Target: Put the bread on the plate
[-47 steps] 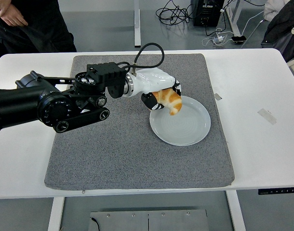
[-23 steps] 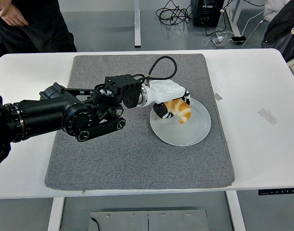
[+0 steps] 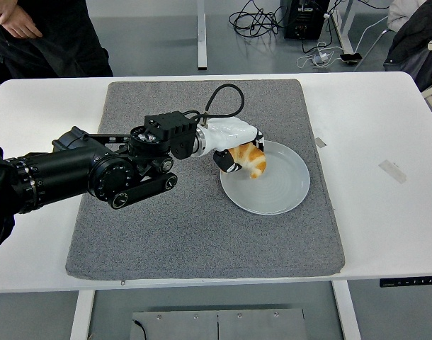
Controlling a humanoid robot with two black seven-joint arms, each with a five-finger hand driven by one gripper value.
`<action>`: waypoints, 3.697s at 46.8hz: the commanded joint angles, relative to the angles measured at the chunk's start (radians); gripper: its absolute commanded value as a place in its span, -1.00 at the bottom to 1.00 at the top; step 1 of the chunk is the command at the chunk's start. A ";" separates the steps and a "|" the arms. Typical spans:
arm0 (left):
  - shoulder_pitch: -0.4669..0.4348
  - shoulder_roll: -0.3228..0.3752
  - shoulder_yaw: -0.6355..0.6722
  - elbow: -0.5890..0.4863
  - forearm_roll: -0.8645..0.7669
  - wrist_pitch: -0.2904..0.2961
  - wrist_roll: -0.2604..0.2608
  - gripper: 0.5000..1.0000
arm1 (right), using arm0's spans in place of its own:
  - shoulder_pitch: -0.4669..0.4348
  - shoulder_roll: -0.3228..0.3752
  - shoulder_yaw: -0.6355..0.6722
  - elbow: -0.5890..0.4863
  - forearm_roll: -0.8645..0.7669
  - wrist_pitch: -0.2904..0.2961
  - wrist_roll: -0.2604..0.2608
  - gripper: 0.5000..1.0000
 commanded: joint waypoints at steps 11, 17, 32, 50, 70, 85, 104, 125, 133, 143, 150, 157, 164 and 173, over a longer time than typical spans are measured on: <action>0.003 0.000 0.014 -0.006 0.000 0.000 -0.002 -1.00 | 0.000 0.000 0.000 0.000 0.000 -0.001 0.000 1.00; 0.003 0.000 0.014 -0.022 0.000 0.000 -0.009 -1.00 | 0.000 0.000 0.000 0.000 0.000 0.001 0.000 1.00; 0.006 0.000 0.014 -0.043 -0.002 0.001 -0.022 -1.00 | 0.000 0.000 0.000 0.000 0.000 0.001 0.000 1.00; 0.038 0.000 0.017 -0.045 0.001 0.015 -0.022 -1.00 | 0.000 0.000 0.000 0.000 0.000 0.001 0.000 1.00; 0.031 0.000 0.014 -0.048 -0.129 -0.006 -0.014 0.89 | 0.000 0.000 0.000 0.000 0.000 0.001 0.000 1.00; -0.044 0.000 -0.001 -0.112 -0.244 -0.065 -0.020 0.90 | 0.000 0.000 0.000 0.000 0.000 0.001 0.000 1.00; -0.155 0.003 -0.162 -0.118 -0.528 -0.100 -0.057 0.90 | 0.000 0.000 0.000 0.000 0.000 -0.001 0.000 1.00; -0.133 0.103 -0.291 0.210 -0.882 -0.130 -0.133 0.90 | 0.000 0.000 0.000 0.000 0.000 -0.001 0.000 1.00; -0.103 0.106 -0.291 0.290 -1.031 -0.150 -0.196 0.91 | 0.000 0.000 0.000 0.000 0.000 -0.001 0.000 1.00; -0.037 0.103 -0.353 0.411 -1.186 -0.187 -0.190 0.91 | 0.000 0.000 0.000 0.000 0.000 -0.001 0.000 1.00; 0.011 0.089 -0.435 0.465 -1.220 -0.201 -0.189 0.91 | 0.000 0.000 0.000 0.000 0.000 -0.001 0.000 1.00; 0.052 0.084 -0.534 0.474 -1.269 -0.198 -0.187 0.91 | 0.000 0.000 0.003 0.017 0.002 0.004 0.000 1.00; 0.083 0.075 -0.641 0.488 -1.312 -0.196 -0.177 0.91 | -0.003 0.000 0.002 0.015 0.000 0.004 0.000 1.00; 0.124 0.054 -0.799 0.495 -1.316 -0.198 -0.089 0.91 | -0.003 0.000 0.002 0.014 0.000 0.002 0.000 1.00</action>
